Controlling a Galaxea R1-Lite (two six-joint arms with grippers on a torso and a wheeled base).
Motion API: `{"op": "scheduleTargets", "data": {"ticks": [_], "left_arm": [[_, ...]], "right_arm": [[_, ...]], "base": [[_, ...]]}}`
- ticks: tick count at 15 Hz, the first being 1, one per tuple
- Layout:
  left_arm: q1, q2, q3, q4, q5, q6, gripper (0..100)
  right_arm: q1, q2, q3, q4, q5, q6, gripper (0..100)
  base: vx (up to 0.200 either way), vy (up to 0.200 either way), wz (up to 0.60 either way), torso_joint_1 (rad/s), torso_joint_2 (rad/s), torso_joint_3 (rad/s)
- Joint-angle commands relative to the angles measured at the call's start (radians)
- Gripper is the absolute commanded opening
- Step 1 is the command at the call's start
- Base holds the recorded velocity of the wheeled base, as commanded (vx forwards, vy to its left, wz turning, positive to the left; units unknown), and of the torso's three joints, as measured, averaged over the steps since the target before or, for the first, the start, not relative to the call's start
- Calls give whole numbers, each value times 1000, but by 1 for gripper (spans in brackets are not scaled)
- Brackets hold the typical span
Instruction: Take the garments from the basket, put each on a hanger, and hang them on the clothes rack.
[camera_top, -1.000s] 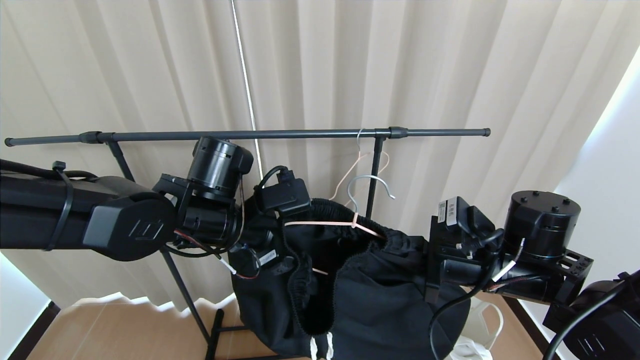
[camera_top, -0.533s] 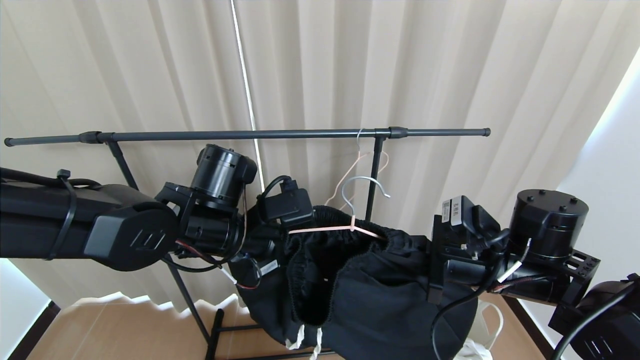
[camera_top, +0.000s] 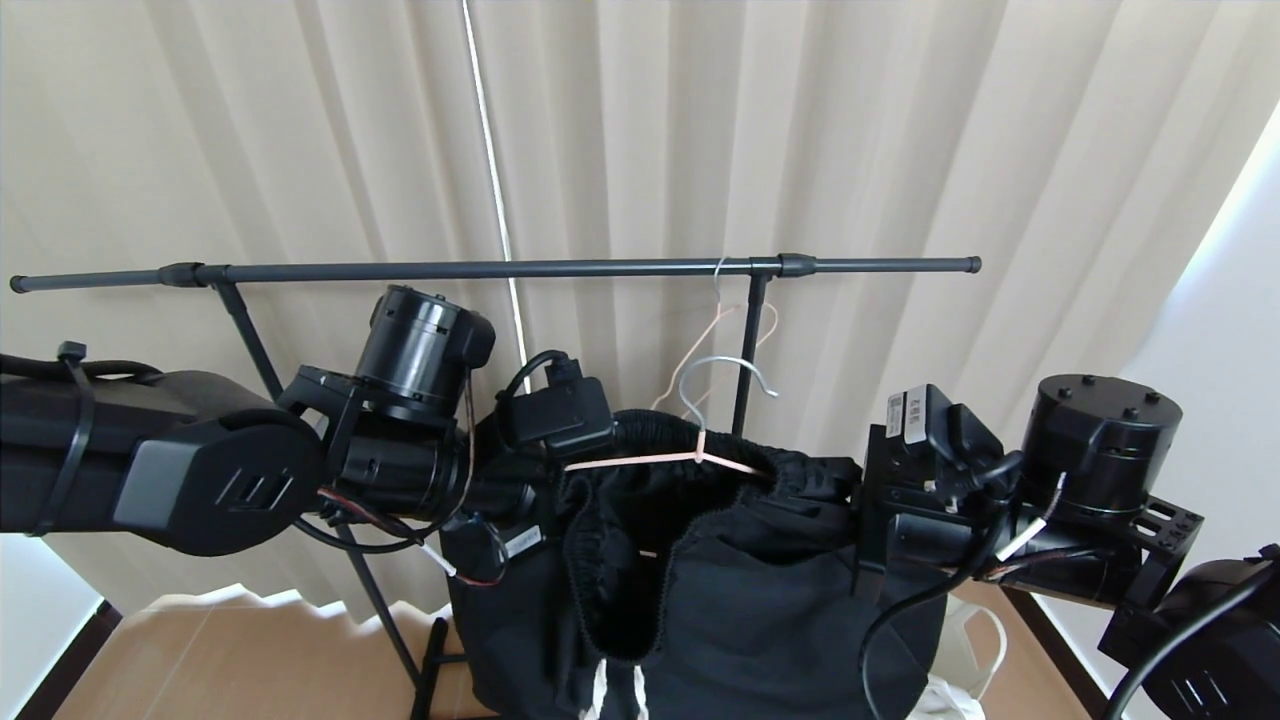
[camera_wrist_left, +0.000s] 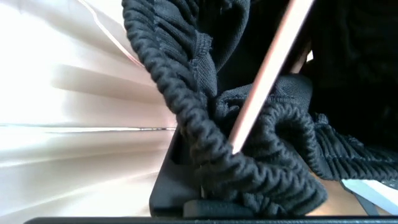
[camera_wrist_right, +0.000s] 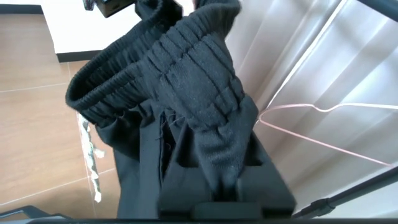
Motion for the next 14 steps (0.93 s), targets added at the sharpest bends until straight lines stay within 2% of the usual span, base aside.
{"op": "scheduleTargets", "data": {"ticks": [1,4,6,9,14], "left_arm": [[3,-11,-1,-3,2,-1,0],[8,-23,-4,-22,12,-64,0],[24,-28,-1,-34,26,-72,0],[44,-32,-2,-34,37,-75,0],[58,-52,-10,-52,78,-140,0]], "right_arm": [[-5,-2,0,3,0,-2,100],[-60,-17,-4,3,0,-3,100],[-83,-25,-7,3,0,-3,100],[-85,-24,-6,3,0,-6,100],[-85,-14,-1,3,0,-20,100]], "base": [[0,0,0,0,0,0],[0,0,0,0,0,0],[0,0,0,0,0,0],[0,0,0,0,0,0],[0,0,0,0,0,0]]}}
